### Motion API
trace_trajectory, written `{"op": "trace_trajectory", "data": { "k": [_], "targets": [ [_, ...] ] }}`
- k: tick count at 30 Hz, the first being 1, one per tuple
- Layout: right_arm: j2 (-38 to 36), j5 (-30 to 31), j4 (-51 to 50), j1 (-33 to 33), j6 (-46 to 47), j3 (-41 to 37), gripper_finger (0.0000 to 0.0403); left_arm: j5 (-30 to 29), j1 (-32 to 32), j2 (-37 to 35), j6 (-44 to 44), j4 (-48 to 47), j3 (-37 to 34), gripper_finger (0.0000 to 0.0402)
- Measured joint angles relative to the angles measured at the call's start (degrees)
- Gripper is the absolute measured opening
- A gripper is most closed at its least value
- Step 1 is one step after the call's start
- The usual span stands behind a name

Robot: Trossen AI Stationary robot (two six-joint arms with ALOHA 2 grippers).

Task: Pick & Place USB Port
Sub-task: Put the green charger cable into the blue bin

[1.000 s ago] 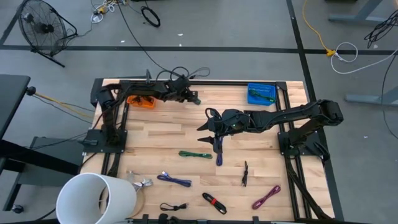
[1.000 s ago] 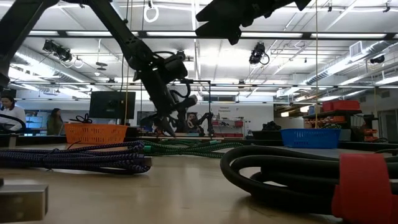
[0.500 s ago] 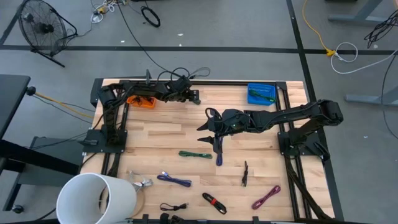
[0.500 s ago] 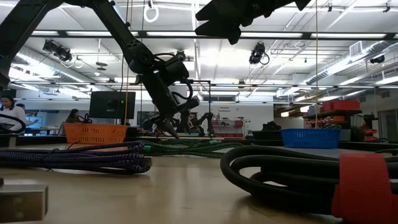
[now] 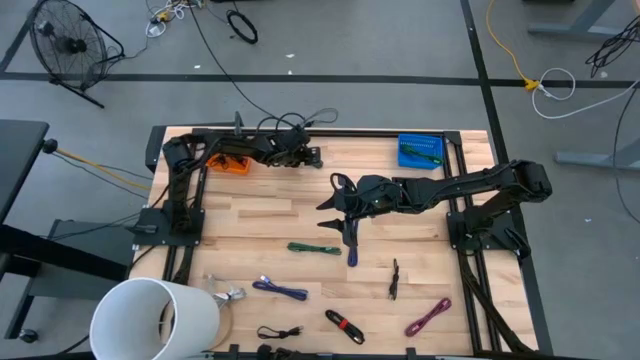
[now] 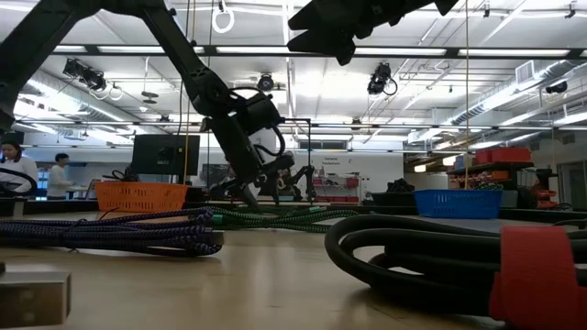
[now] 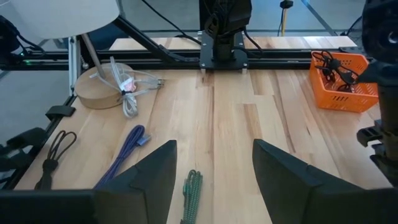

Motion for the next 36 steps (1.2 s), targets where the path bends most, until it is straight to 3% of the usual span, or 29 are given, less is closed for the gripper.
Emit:
{"op": "trace_trajectory", "data": {
  "k": [8,15,26,36],
  "targets": [
    [0.0,0.0,0.3,0.0,0.0,0.0,0.0212,-1.1,0.1,1.0,1.7,-1.3,2.0,0.015],
    [0.0,0.0,0.2,0.0,0.0,0.0,0.0212,-1.5,0.4,1.3,6.0,-3.1,2.1,0.0014],
    [0.0,0.0,0.2,0.0,-0.5,0.0,0.0212,0.1,-3.3,0.1,11.9,-5.1,2.0,0.0002],
    [0.0,0.0,-1.0,0.0,-0.1,0.0,0.0212,-6.7,-10.8,-7.5,17.8,-7.3,1.9,0.0001]
  ]
}}
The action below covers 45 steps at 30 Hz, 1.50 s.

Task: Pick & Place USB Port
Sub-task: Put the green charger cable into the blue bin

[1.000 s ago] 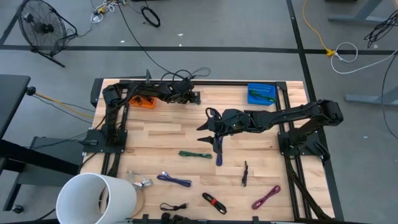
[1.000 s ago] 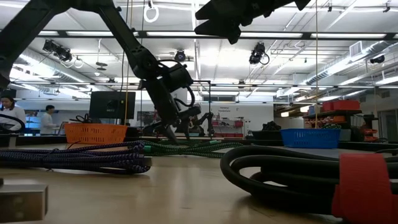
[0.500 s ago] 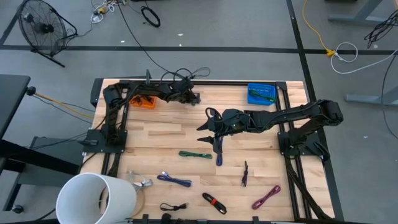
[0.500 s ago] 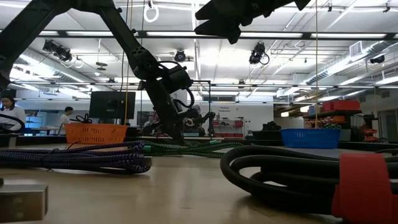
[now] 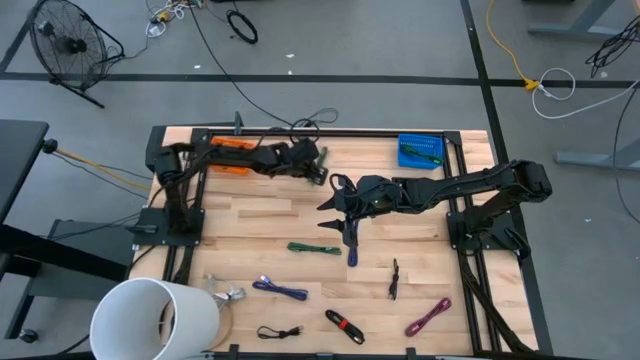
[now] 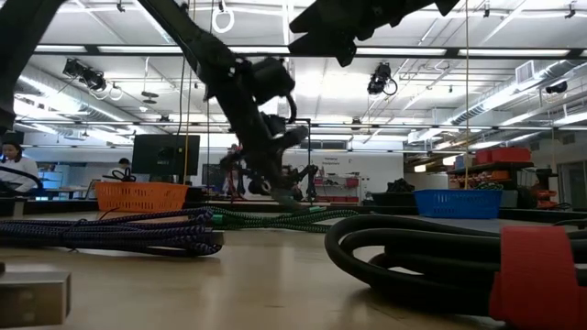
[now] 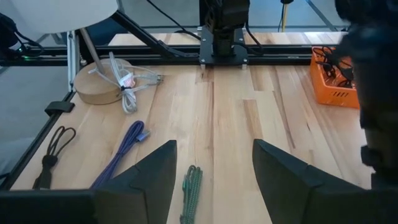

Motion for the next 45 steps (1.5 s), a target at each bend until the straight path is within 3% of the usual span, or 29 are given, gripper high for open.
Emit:
{"op": "trace_trajectory", "data": {
  "k": [8,14,20,23,31,36,45],
  "targets": [
    [0.0,0.0,-0.4,0.0,-0.1,0.0,0.0212,-6.7,-4.8,-7.8,4.6,-4.2,0.1,0.0001],
    [0.0,0.0,-0.2,0.0,-0.2,0.0,0.0212,-8.1,-3.2,-6.6,5.9,-3.7,0.1,0.0023],
    [0.0,0.0,0.0,0.0,-0.4,0.0,0.0212,-4.6,0.6,-2.7,6.6,-3.7,0.0,0.0084],
    [0.0,0.0,0.0,0.0,-0.5,0.0,0.0212,0.0,2.3,-1.0,6.4,-2.6,0.1,0.0123],
    [0.0,0.0,0.0,0.0,-0.7,0.0,0.0212,4.8,2.1,1.4,7.8,1.4,0.2,0.0209],
    [0.0,0.0,0.6,0.0,-0.7,0.0,0.0212,3.5,0.9,2.7,8.4,2.0,0.2,0.0231],
    [0.0,0.0,0.8,0.0,-0.7,0.0,0.0212,2.1,0.9,6.2,9.1,2.9,0.1,0.0233]
  ]
}}
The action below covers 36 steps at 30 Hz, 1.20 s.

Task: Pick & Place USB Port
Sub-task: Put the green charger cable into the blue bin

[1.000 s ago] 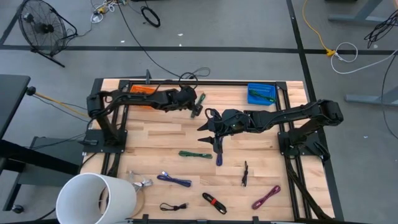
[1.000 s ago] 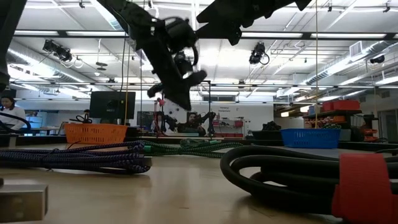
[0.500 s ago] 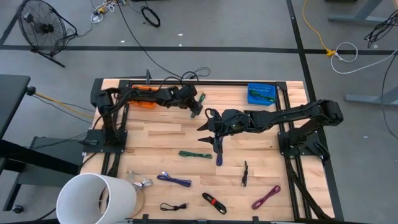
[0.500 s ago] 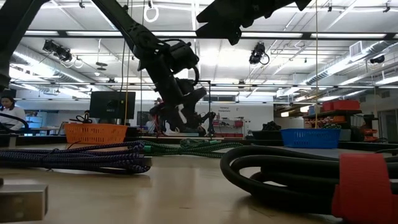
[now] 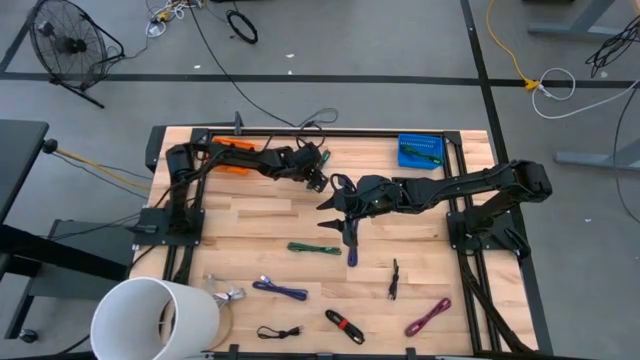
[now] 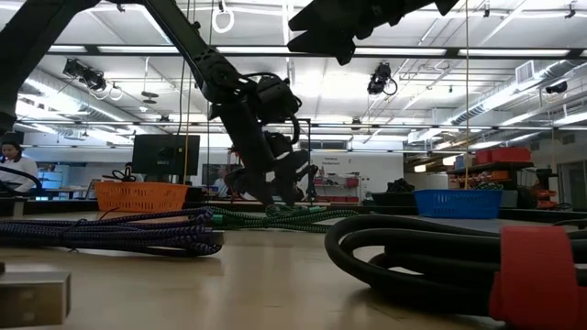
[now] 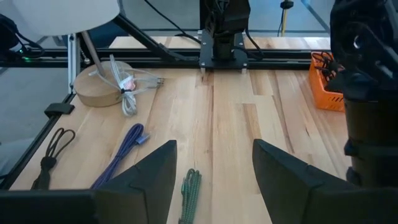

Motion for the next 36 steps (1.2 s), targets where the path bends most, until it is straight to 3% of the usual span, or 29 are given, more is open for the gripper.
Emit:
{"op": "trace_trajectory", "data": {
  "k": [6,8,12,13,16,23,28,32,36],
  "targets": [
    [0.0,0.0,0.0,0.0,0.0,0.0,0.0212,0.4,-0.1,1.5,-0.3,0.3,0.0,0.0216],
    [0.0,0.0,0.0,0.0,0.0,0.0,0.0212,0.1,0.0,1.5,-1.2,0.1,0.0,0.0175],
    [0.0,0.0,0.0,0.0,0.0,0.0,0.0212,-0.1,0.0,1.3,0.7,0.2,0.0,0.0036],
    [0.0,0.0,-0.2,0.0,0.0,0.0,0.0212,-1.2,0.0,1.2,0.9,0.2,0.0,0.0025],
    [0.0,0.0,-0.6,0.0,0.0,0.0,0.0212,-4.4,-0.1,1.2,-0.2,-0.1,0.0,0.0021],
    [0.0,0.0,-1.2,0.0,-0.2,0.0,0.0212,-4.4,-2.5,-2.4,1.3,-0.3,0.0,0.002],
    [0.0,0.0,-1.4,0.0,-0.1,0.0,0.0212,-6.2,-6.9,-10.1,4.4,-3.5,0.0,0.002],
    [0.0,0.0,-1.7,0.0,0.5,0.0,0.0212,-13.4,-10.8,-17.7,6.1,-8.4,0.0,0.002],
    [0.0,0.0,-2.0,0.0,0.7,0.0,0.0212,-16.6,-14.4,-26.1,6.3,-13.5,0.0,0.002]
  ]
}}
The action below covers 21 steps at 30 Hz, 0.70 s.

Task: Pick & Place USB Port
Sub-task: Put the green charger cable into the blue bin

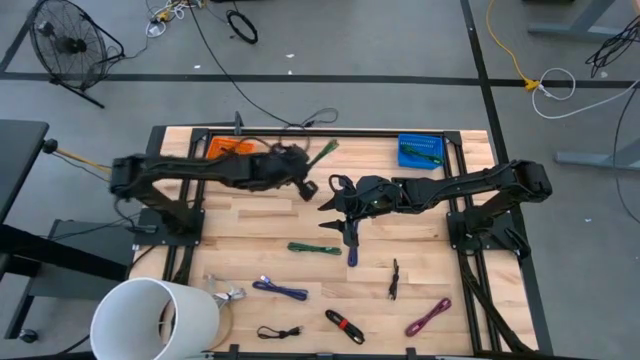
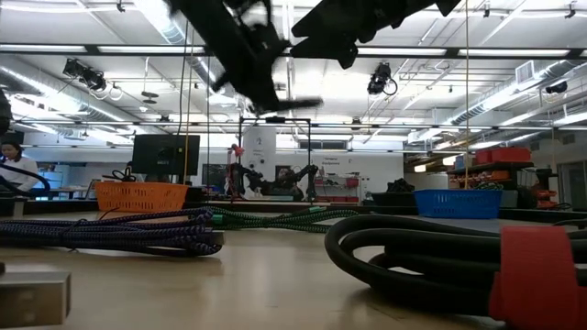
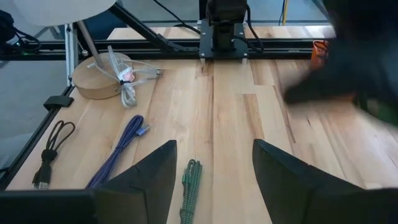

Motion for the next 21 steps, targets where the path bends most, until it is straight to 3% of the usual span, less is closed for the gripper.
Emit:
{"op": "trace_trajectory", "data": {
  "k": [8,21],
  "targets": [
    [0.0,0.0,1.3,0.0,-0.4,0.0,0.0212,-2.3,-10.5,-10.8,2.8,-5.0,0.0,0.002],
    [0.0,1.6,4.5,-0.1,-2.1,0.0,0.0212,-12.0,-24.5,-12.2,-0.3,-10.3,0.0,0.002]
  ]
}}
